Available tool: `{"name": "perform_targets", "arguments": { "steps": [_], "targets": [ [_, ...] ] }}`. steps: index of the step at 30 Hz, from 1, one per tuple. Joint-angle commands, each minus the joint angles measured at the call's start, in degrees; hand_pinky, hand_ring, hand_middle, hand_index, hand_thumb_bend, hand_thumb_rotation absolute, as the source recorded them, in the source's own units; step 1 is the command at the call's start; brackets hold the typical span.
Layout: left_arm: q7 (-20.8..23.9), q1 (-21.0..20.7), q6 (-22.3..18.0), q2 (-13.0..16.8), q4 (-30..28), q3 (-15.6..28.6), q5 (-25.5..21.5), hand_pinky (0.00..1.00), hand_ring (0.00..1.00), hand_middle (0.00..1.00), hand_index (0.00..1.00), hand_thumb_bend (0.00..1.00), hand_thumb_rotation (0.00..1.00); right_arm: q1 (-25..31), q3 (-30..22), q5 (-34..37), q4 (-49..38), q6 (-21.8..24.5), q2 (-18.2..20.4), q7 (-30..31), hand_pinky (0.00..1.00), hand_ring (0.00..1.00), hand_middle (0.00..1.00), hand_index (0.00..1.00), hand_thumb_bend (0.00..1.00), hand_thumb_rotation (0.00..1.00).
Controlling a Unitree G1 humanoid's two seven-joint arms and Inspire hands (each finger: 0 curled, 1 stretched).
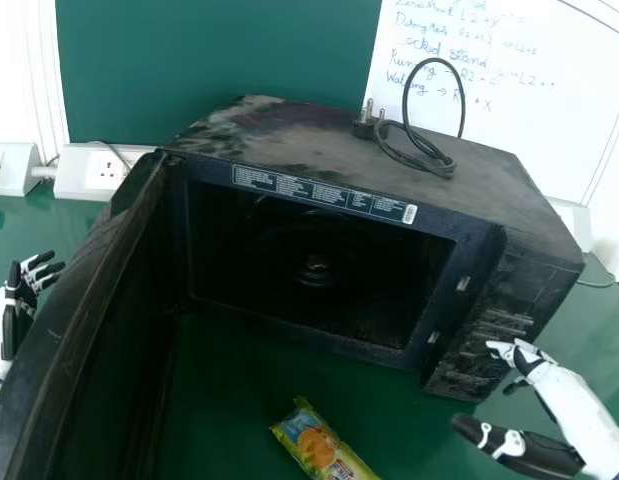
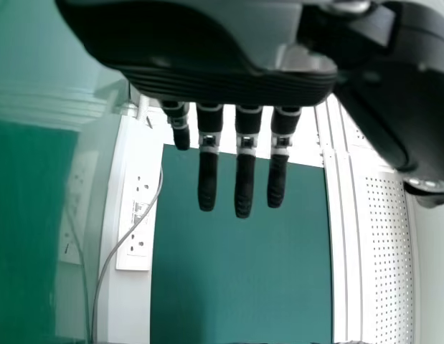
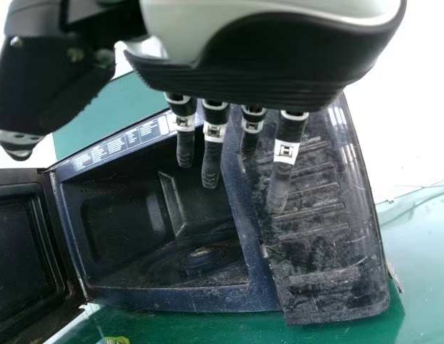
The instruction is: Put biscuit inside oven
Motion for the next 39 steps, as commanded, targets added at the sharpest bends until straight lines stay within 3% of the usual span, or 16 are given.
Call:
{"name": "perform_targets", "arguments": {
  "steps": [1,5,6,7,10,14,16,18,19,21,23,26,31,37,39],
  "targets": [
    [0.2,0.1,-0.6,0.3,-0.2,0.2,0.2,0.64,0.68,0.69,0.73,0.47,0.52,0.3,-0.2,1.9,-0.5,1.2,-0.1,0.1,0.61,0.79,0.87,0.93,1.00,0.58],
    [0.0,0.0,-0.7,0.4,0.0,0.3,0.1,0.63,0.67,0.69,0.74,0.47,0.52,0.6,-0.2,2.4,-2.0,4.0,-1.4,0.6,0.66,0.82,0.89,0.94,1.00,0.59],
    [-0.2,0.0,-0.6,0.4,0.1,0.3,-0.2,0.64,0.68,0.69,0.74,0.47,0.52,0.3,0.0,1.3,-1.6,1.8,-1.7,0.6,0.68,0.82,0.89,0.95,1.00,0.61],
    [-0.4,0.0,-0.6,0.4,0.1,0.3,-0.5,0.64,0.67,0.69,0.74,0.48,0.51,0.2,0.2,0.8,-1.3,0.3,-1.8,0.6,0.64,0.79,0.86,0.91,1.00,0.61],
    [-0.2,0.1,-0.6,0.4,-0.1,0.4,-0.3,0.64,0.68,0.69,0.74,0.48,0.52,0.1,1.0,1.6,-0.9,-1.8,-1.8,0.9,0.65,0.80,0.85,0.91,1.00,0.58],
    [0.0,0.2,-0.6,0.4,-0.3,0.3,0.0,0.64,0.68,0.69,0.74,0.47,0.52,-0.8,3.1,-2.5,0.6,-11.1,-0.5,-1.4,0.59,0.76,0.82,0.88,1.00,0.60],
    [0.0,0.3,-0.5,0.4,-0.6,0.3,-0.1,0.64,0.68,0.69,0.74,0.47,0.53,-0.6,3.8,-3.1,0.7,-12.5,-0.8,-1.2,0.58,0.77,0.82,0.87,1.00,0.61],
    [0.0,0.4,-0.2,0.3,-0.9,0.3,-0.1,0.64,0.68,0.69,0.74,0.47,0.53,-0.2,4.1,-5.6,-1.4,-9.2,-2.3,0.1,0.64,0.80,0.85,0.91,1.00,0.59],
    [0.0,0.5,-0.2,0.3,-1.0,0.2,-0.1,0.64,0.68,0.69,0.73,0.47,0.53,-0.1,4.2,-7.8,-4.1,-4.2,-4.3,2.2,0.64,0.81,0.86,0.91,1.00,0.59],
    [0.0,0.6,0.0,0.3,-1.4,0.2,-0.2,0.64,0.68,0.69,0.73,0.46,0.53,-1.2,4.1,-8.7,-8.0,5.9,-10.4,7.3,0.73,0.87,0.90,0.93,1.00,0.55],
    [-0.2,0.7,-0.1,0.2,-1.6,0.2,-0.4,0.64,0.68,0.68,0.73,0.46,0.53,-3.1,4.4,-8.0,-9.1,11.8,-15.2,10.6,0.75,0.89,0.91,0.93,1.00,0.54],
    [-0.1,0.8,0.0,0.1,-2.0,0.2,-0.4,0.63,0.67,0.68,0.73,0.46,0.52,-4.5,5.6,-8.1,-9.1,12.2,-15.9,11.0,0.83,0.92,0.92,0.94,1.00,0.55],
    [0.4,1.3,0.7,-0.1,-3.0,0.0,-0.3,0.63,0.67,0.68,0.73,0.47,0.52,-6.4,10.0,-12.0,-9.1,10.8,-17.0,10.9,0.75,0.91,0.94,0.98,1.00,0.57],
    [-0.3,1.5,0.6,-0.2,-3.3,0.0,-0.9,0.64,0.68,0.69,0.73,0.47,0.52,-9.9,16.1,-18.5,-9.1,11.5,-18.3,12.5,0.94,0.98,0.98,1.00,1.00,0.56],
    [0.0,1.5,0.6,-0.2,-3.5,0.0,-0.4,0.64,0.68,0.69,0.74,0.47,0.52,-11.4,18.2,-21.2,-9.1,11.1,-19.1,13.7,0.94,0.98,0.99,1.00,1.00,0.57]
  ]
}}
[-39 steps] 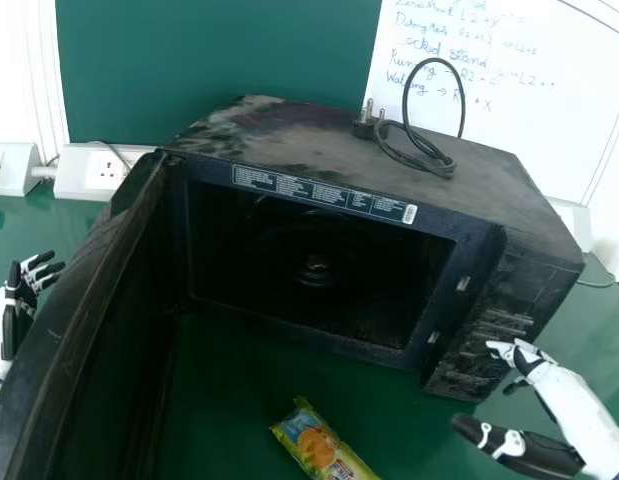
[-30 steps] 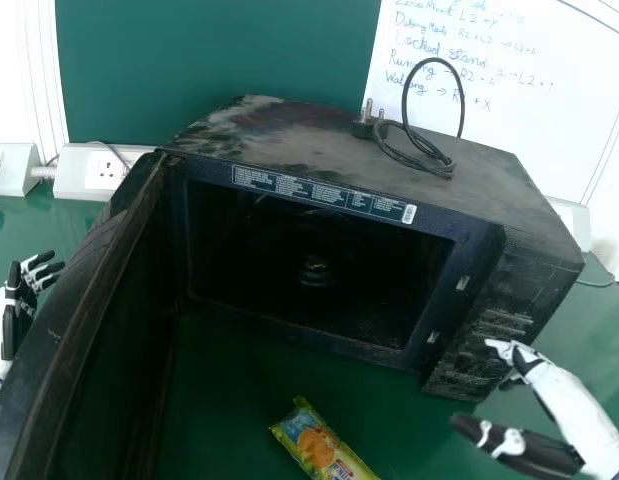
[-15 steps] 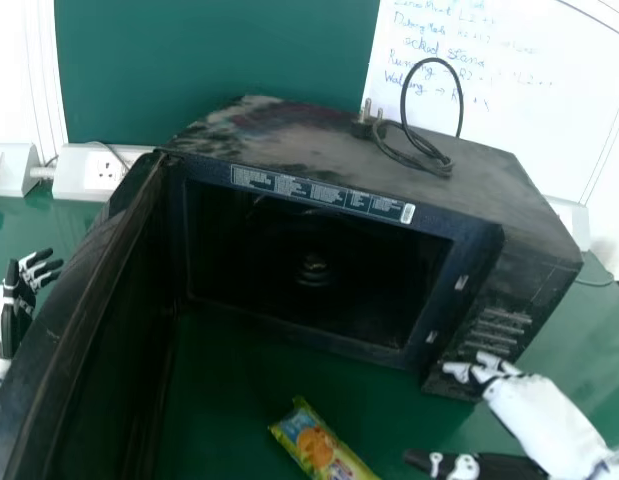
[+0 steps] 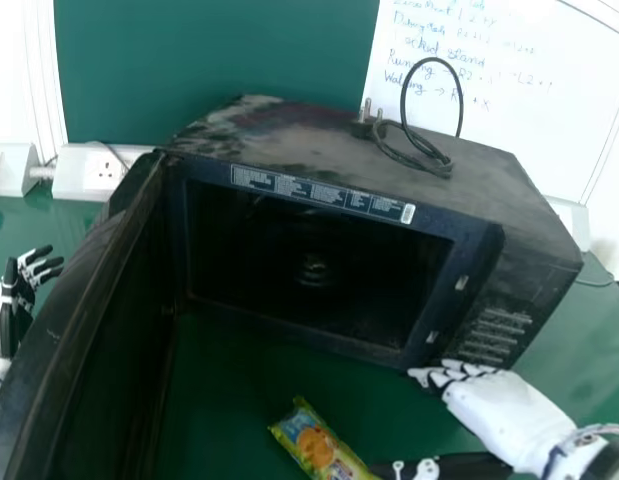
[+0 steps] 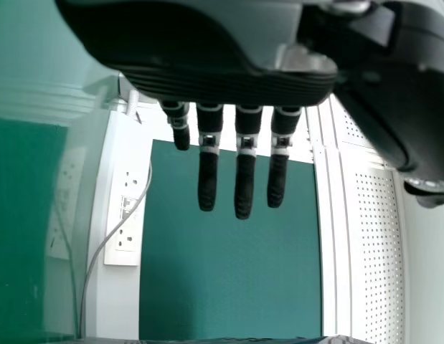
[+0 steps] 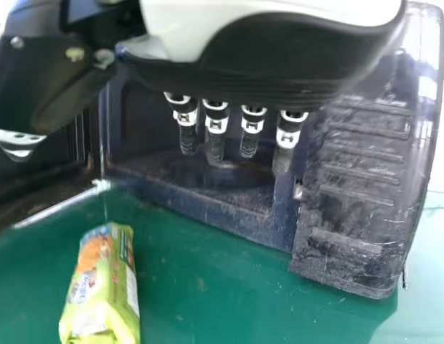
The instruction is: Put biscuit inside oven
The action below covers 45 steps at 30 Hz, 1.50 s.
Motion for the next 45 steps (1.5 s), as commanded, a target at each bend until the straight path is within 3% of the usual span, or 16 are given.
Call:
{"name": "perform_targets", "arguments": {
  "steps": [1,4,7,14,27,32,35,45],
  "targets": [
    [0.3,0.7,0.3,-0.1,-0.6,0.0,0.0,0.64,0.68,0.68,0.74,0.47,0.53,-1.9,2.4,-3.3,-0.2,-0.8,-1.7,1.9,0.95,0.98,0.99,1.00,1.00,0.62],
    [0.0,0.7,0.3,-0.1,-0.7,0.0,-0.3,0.64,0.68,0.68,0.73,0.48,0.53,-4.7,6.1,-7.7,-0.2,-2.0,-1.5,3.6,0.94,0.98,1.00,1.00,1.00,0.63],
    [-0.1,0.6,0.3,-0.1,-0.6,0.0,-0.5,0.63,0.68,0.69,0.73,0.49,0.52,-7.0,9.7,-10.8,-0.2,-3.9,1.0,3.5,0.90,0.96,0.98,0.99,1.00,0.60],
    [0.2,1.1,0.8,0.1,-1.6,0.0,0.0,0.64,0.68,0.68,0.73,0.49,0.54,-12.7,16.6,-19.1,-0.2,-6.7,7.1,7.4,0.93,0.97,0.97,0.99,1.00,0.61],
    [2.0,1.2,2.8,-0.2,-3.6,-0.3,0.9,0.64,0.68,0.69,0.73,0.50,0.55,-23.5,27.9,-34.0,-0.2,-8.2,15.4,23.2,0.99,1.00,1.00,1.00,1.00,0.64],
    [2.1,1.2,3.0,-0.2,-4.1,-0.3,1.0,0.63,0.68,0.69,0.73,0.48,0.54,-25.1,30.3,-37.6,-0.2,-9.3,17.5,27.0,0.98,1.00,1.00,1.00,1.00,0.63],
    [2.8,1.5,3.9,0.0,-4.9,-0.3,1.8,0.63,0.67,0.68,0.73,0.53,0.57,-25.8,31.3,-39.6,-0.2,-9.6,18.9,29.0,0.97,1.00,1.00,1.00,1.00,0.61],
    [3.8,2.0,6.3,-0.2,-6.9,-0.5,1.7,0.63,0.66,0.67,0.72,0.55,0.58,-25.0,32.0,-40.9,-0.2,-12.3,20.0,30.6,0.91,1.00,1.00,1.00,1.00,0.57]
  ]
}}
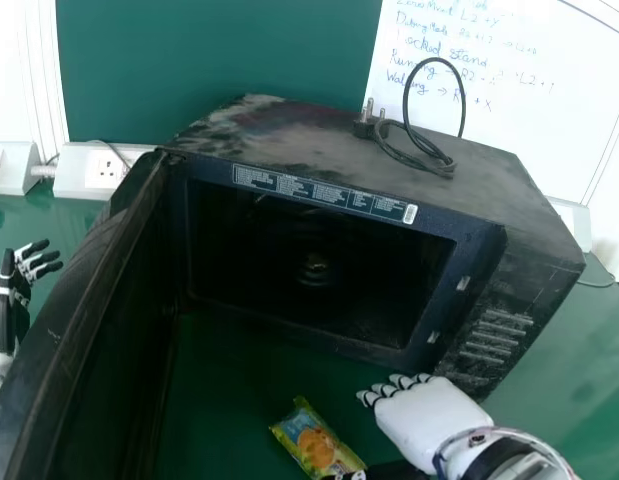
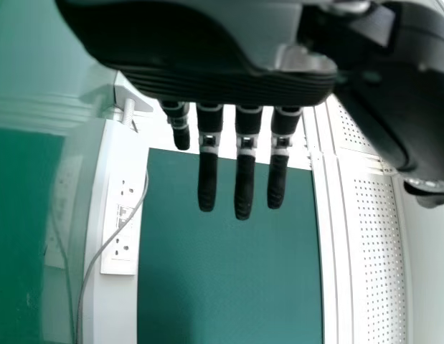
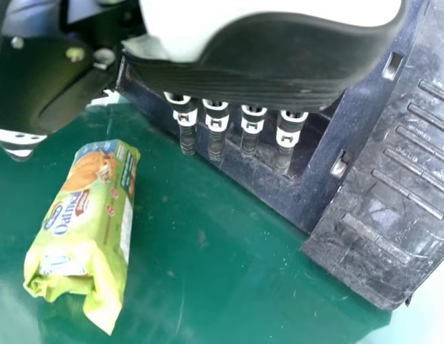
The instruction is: Put biscuit inside oven
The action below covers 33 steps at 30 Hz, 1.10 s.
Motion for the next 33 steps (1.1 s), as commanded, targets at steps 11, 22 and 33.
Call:
{"name": "perform_targets", "arguments": {
  "steps": [11,22,33],
  "targets": [
    [0.0,1.0,1.0,0.1,-0.8,0.0,0.2,0.63,0.66,0.67,0.72,0.56,0.57,2.0,2.5,-2.6,-0.2,-3.2,-0.4,1.1,0.93,0.98,0.99,0.98,1.00,0.58],
    [-0.2,0.9,1.5,0.0,-1.1,0.2,-0.5,0.63,0.66,0.67,0.72,0.56,0.56,5.6,2.3,-3.4,-0.2,-5.8,1.2,-1.7,0.83,0.94,0.96,0.94,1.00,0.57],
    [-0.5,1.0,1.3,0.2,-1.2,0.3,-0.3,0.63,0.67,0.68,0.72,0.56,0.56,8.9,3.5,-5.7,0.5,-9.7,1.6,-6.9,0.86,0.94,0.94,0.92,1.00,0.66]
  ]
}}
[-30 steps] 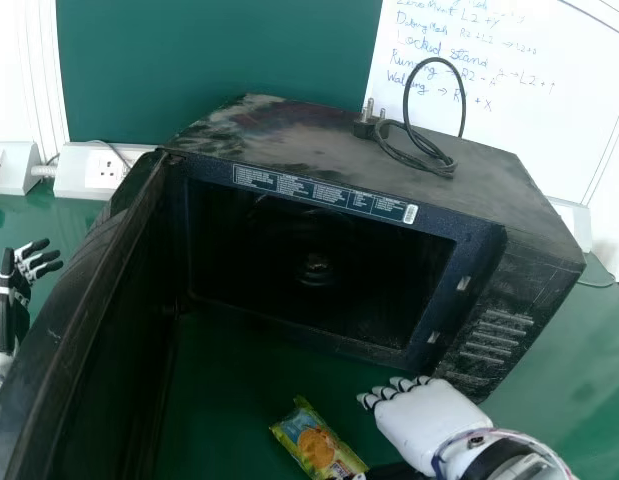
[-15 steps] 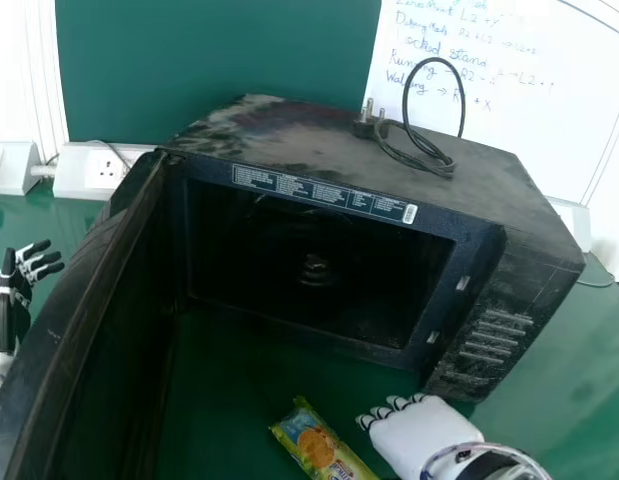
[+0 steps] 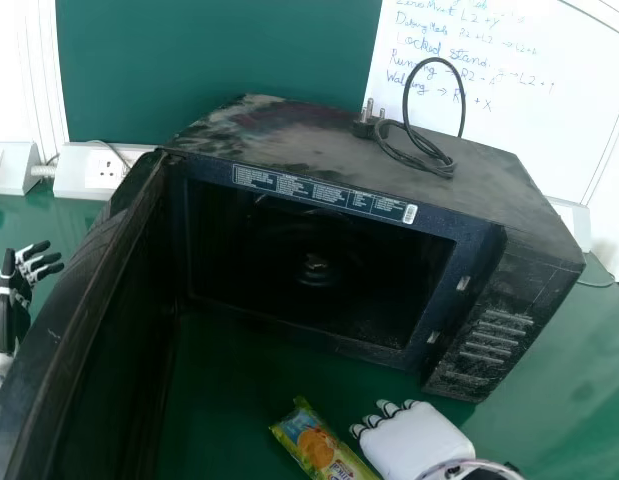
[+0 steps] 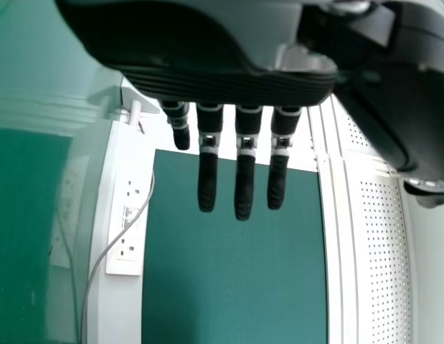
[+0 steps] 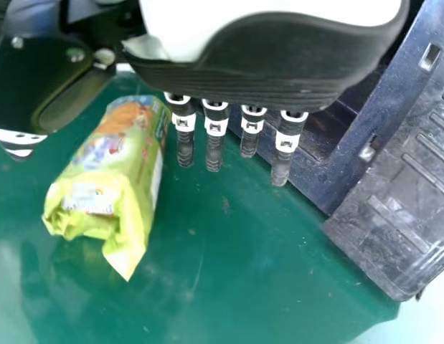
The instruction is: Put biscuit inside oven
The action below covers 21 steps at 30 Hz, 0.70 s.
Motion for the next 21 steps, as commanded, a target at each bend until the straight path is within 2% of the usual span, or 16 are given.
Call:
{"name": "perform_targets", "arguments": {
  "steps": [1,5,11,21],
  "targets": [
    [-0.3,0.6,-0.3,0.3,-0.4,0.2,0.0,0.63,0.67,0.68,0.72,0.56,0.57,0.4,0.8,-0.6,0.5,0.7,1.1,-0.1,0.89,0.95,0.95,0.92,1.00,0.64],
    [0.0,0.5,0.2,0.1,-0.5,0.3,-0.1,0.63,0.67,0.67,0.72,0.56,0.56,0.1,2.0,-2.5,1.0,0.7,2.4,-0.3,0.88,0.94,0.95,0.92,1.00,0.61],
    [0.2,0.6,0.5,0.0,-0.7,0.3,-0.2,0.63,0.66,0.67,0.71,0.57,0.56,0.9,2.9,-5.3,1.8,-0.6,3.6,-4.4,0.81,0.90,0.92,0.90,1.00,0.61],
    [-0.2,0.8,0.3,0.2,-0.9,0.3,-0.5,0.63,0.67,0.67,0.72,0.55,0.56,-2.1,4.7,-7.0,2.9,0.0,4.9,-2.7,0.81,0.89,0.91,0.90,0.98,0.57]
  ]
}}
